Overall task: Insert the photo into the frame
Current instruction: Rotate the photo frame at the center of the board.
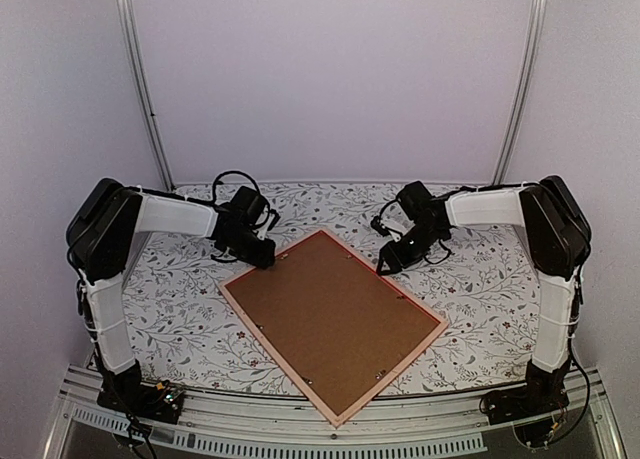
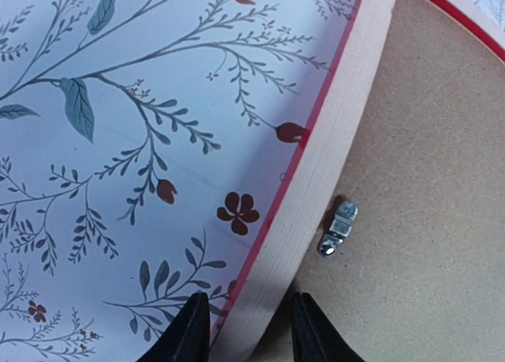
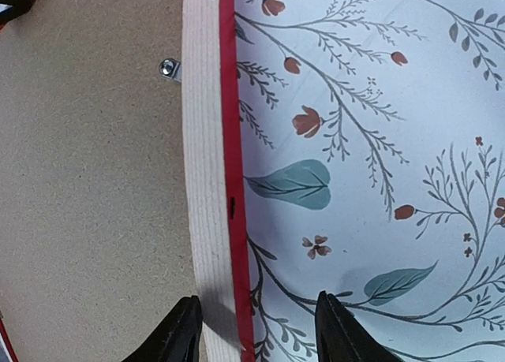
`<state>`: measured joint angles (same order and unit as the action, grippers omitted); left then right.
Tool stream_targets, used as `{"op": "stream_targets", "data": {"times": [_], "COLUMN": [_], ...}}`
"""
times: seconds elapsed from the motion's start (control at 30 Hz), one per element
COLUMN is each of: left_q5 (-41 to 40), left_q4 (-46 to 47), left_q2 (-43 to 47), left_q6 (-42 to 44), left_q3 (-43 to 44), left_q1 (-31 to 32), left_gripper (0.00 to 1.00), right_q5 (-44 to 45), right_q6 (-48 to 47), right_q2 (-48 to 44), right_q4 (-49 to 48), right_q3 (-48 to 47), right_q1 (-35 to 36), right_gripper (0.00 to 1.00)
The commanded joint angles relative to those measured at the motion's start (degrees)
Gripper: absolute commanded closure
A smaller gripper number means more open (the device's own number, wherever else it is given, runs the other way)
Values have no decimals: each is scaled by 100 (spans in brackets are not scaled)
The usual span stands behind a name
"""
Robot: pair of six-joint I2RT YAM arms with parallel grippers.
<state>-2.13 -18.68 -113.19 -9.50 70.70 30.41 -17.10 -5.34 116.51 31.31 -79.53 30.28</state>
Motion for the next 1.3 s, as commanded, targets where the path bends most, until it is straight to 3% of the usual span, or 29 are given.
{"op": "stream_targets", "data": {"times": [0.0,0.23,0.37,0.53,0.67,0.83,1.1,1.27], "left_q5": [-261,-191,154,625,1001,962,52,-130], "left_q4": [-82,-101,64,346,621,485,-51,-85], "left_q2": [-85,35,295,972,1790,2615,3039,2673], "left_q6": [-149,-862,-1319,-1798,-2294,-2739,-2673,-2346], "left_q3": [19,-311,-889,-1819,-2772,-3354,-3183,-2712], "left_q1": [-125,-566,-987,-1037,-857,-246,-96,-171], "left_gripper": [68,81,83,83,76,70,34,25], "right_q5": [345,762,954,1182,1103,883,851,1068], "right_q6": [488,1266,1618,2109,2428,2646,2739,2750], "right_q2": [-427,-874,-1093,-1258,-1362,-1526,-1666,-1389], "right_q4": [18,342,497,706,659,368,45,30], "right_q3": [49,231,320,453,693,1072,1328,1195], "right_q1": [-203,-323,-386,-407,-409,-403,-183,-72], "right_gripper": [45,40,38,37,35,33,29,29]}}
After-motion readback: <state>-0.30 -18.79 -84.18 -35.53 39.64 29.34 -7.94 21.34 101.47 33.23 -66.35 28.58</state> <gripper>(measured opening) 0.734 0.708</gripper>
